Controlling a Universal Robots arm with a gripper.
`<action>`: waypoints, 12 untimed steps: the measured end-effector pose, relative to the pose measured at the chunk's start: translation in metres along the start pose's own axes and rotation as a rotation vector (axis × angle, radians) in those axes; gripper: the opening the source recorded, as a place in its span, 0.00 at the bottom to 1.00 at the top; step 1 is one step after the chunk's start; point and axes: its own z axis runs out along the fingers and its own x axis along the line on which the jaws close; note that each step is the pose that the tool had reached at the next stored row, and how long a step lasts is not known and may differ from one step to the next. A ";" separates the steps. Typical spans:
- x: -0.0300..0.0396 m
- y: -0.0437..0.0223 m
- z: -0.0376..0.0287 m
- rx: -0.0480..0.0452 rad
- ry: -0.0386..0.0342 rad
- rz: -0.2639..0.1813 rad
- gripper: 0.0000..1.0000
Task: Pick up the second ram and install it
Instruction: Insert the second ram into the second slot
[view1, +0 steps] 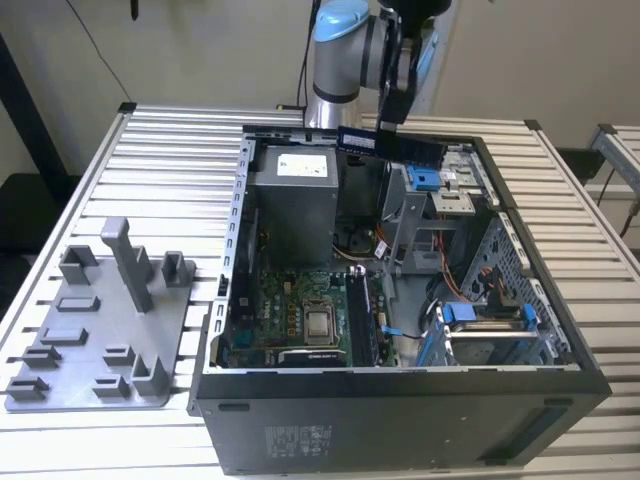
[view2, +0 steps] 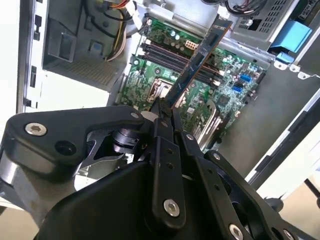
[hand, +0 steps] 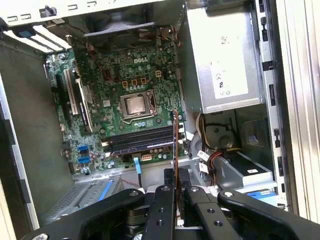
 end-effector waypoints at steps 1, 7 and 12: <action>0.0000 0.0000 0.0001 0.0003 -0.0001 0.009 0.14; 0.0000 0.0000 0.0004 0.0018 -0.0002 0.062 0.14; 0.0000 0.0000 0.0006 0.0029 -0.0004 0.103 0.14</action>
